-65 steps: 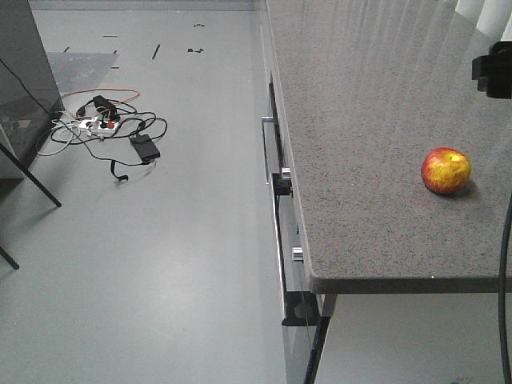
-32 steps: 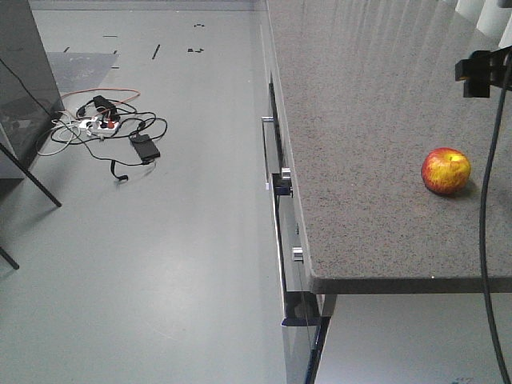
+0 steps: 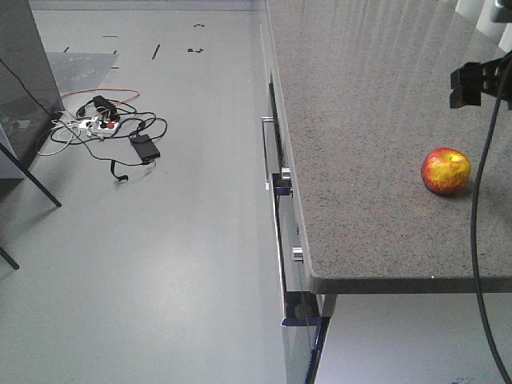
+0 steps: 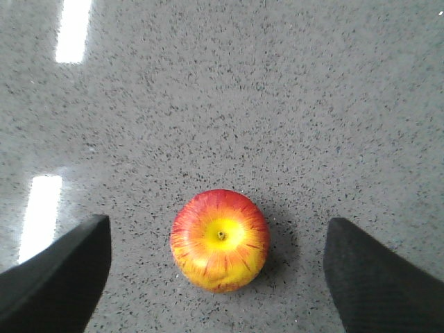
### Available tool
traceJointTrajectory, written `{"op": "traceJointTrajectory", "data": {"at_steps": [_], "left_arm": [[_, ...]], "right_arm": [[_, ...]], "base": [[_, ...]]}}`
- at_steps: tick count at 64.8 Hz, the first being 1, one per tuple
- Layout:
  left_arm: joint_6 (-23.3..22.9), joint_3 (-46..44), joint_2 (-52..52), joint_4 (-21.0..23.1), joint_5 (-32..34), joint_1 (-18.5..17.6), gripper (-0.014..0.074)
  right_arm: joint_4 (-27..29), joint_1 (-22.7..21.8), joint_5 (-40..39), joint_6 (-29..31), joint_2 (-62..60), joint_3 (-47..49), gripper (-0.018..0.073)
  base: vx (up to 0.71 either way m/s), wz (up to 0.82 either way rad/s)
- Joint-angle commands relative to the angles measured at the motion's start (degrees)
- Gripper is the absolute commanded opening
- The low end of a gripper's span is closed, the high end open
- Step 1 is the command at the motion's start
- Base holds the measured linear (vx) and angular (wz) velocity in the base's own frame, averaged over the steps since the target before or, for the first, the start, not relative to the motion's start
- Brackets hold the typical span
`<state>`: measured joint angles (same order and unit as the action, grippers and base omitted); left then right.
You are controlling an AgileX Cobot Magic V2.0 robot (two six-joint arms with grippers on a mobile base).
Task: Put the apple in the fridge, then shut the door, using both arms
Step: 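Lower the open right gripper down around the apple, then close the right gripper on the apple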
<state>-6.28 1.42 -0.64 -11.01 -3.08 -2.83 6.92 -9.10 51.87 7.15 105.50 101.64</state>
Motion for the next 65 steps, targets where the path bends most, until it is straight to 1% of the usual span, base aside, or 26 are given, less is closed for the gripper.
{"op": "traceJointTrajectory", "data": {"at_steps": [1, 13, 65], "left_arm": [[-0.2, -1.1, -0.8, 0.5, 4.2, -0.3, -0.0006], [-0.2, -1.1, -0.8, 0.5, 4.2, -0.3, -0.0006], [-0.3, -1.1, -0.8, 0.5, 4.2, -0.3, -0.0006]], "right_arm": [[0.5, -0.2, -3.3, 0.7, -0.6, 1.9, 0.0599], [0.5, -0.1, -5.6, 0.7, 3.3, 1.9, 0.0598], [0.9, -0.1, -5.9, 0.6, 13.7, 1.9, 0.0595]], "base": [[0.00, 0.00], [0.00, 0.00], [0.00, 0.00]]}}
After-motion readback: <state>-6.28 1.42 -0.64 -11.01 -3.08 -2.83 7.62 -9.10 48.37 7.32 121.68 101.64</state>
